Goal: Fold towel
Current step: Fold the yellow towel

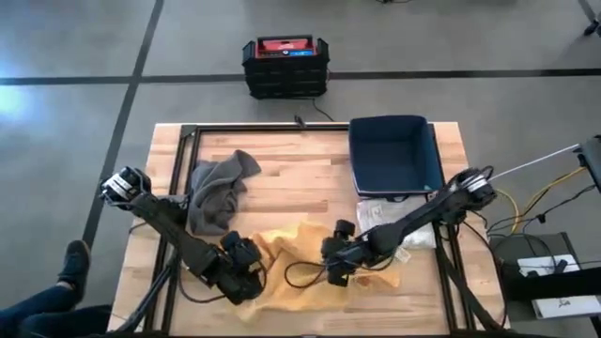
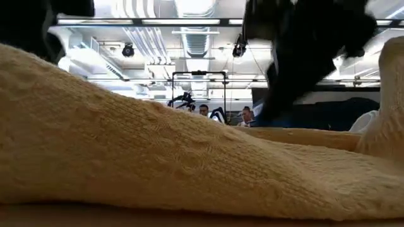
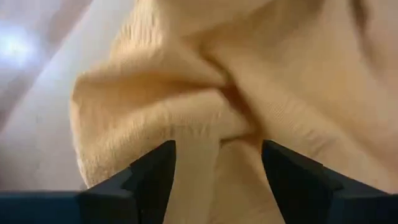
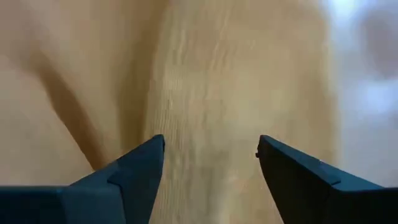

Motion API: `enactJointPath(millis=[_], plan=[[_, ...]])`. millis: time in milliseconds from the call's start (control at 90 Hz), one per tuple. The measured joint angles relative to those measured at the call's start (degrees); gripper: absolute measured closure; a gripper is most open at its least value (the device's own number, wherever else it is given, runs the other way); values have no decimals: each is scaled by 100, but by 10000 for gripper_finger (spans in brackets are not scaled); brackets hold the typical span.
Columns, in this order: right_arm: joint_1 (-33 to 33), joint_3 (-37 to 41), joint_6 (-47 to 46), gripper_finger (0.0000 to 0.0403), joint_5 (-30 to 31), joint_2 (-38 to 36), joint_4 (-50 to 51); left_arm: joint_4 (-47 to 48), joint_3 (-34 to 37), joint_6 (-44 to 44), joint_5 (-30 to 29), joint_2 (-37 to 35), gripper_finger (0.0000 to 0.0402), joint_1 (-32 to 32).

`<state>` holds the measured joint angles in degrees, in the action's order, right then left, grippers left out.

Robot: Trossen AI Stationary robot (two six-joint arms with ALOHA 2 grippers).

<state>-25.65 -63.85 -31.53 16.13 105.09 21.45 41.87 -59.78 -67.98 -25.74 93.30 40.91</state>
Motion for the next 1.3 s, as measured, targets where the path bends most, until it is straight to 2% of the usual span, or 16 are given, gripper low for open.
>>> enactJointPath(millis=[89, 222, 467, 611, 767, 844, 967, 1022, 1144, 1300], plan=[[3, 2, 2, 177, -255, 259, -16, -443, 246, -228, 267, 85, 210, 61], [153, -31, 269, 192, -271, 479, -11, -1393, 553, -418, 480, 225, 243, 200], [945, -76, 1270, 206, -37, 504, -138, -3199, 931, -742, 544, 622, 300, 367], [1447, -305, 2126, 214, -6, 525, -236, -3392, 851, -467, 533, 744, 323, 294], [1676, -866, 2410, 220, -19, 159, 837, -2552, 395, -278, 1009, 474, 336, 255], [1599, -1049, 2299, 222, -332, -120, 1450, -1857, 58, -228, 1023, 294, 341, 284], [1316, -1032, 1758, 222, -1178, -472, 1769, -871, -372, 6, 539, 135, 342, 323], [1107, -987, 1466, 221, -1348, -549, 1764, -586, -484, 177, 248, 120, 343, 323], [600, -807, 971, 218, -946, -483, 1481, 45, -446, 432, -153, 123, 343, 244], [130, -398, 818, 219, -270, -27, 289, 281, 32, 293, -221, 146, 343, 60]])
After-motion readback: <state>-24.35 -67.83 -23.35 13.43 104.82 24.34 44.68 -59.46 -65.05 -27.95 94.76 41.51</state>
